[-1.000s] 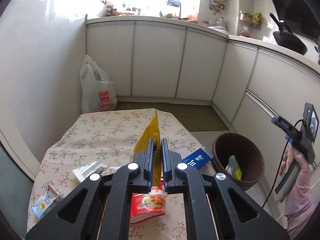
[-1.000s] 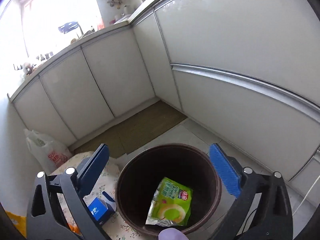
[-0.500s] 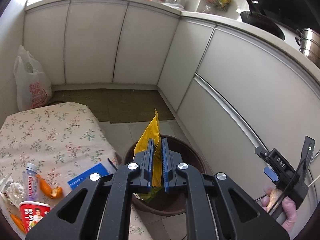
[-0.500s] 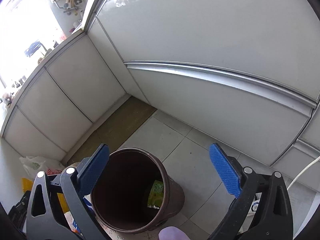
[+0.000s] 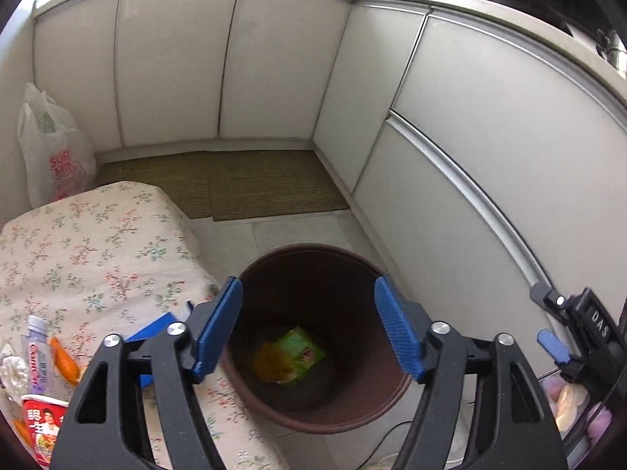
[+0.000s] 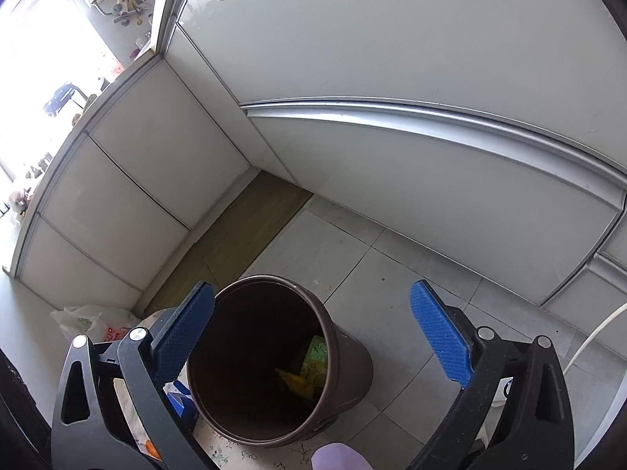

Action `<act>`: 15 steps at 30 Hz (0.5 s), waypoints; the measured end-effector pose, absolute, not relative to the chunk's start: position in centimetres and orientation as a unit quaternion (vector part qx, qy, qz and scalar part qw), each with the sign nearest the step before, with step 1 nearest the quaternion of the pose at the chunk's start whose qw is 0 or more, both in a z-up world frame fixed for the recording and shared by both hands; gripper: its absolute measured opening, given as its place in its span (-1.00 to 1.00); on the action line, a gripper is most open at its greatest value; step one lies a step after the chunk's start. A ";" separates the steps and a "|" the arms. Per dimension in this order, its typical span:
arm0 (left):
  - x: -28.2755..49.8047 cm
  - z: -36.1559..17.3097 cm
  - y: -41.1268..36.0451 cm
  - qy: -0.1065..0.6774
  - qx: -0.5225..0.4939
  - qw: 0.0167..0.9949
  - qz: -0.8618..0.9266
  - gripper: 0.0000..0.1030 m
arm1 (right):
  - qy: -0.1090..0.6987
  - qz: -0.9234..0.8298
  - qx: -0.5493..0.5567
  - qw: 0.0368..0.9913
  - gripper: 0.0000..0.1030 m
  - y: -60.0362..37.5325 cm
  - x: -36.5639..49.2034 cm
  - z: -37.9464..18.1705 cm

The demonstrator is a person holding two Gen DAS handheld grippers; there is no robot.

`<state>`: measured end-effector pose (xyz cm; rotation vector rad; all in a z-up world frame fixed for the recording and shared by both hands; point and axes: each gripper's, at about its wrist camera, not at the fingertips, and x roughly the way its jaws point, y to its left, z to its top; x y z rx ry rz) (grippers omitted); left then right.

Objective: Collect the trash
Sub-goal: 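Lower the yellow chip bag into the bin and open the left tool, then grasp the white tissue and wrapper with the left tool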

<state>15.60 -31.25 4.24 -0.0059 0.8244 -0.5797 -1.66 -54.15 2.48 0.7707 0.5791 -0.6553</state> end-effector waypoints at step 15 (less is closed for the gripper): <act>9.1 1.7 -14.9 0.411 0.036 0.896 -0.165 0.76 | 0.367 -0.239 0.230 0.869 0.87 -44.7 5.7 2.6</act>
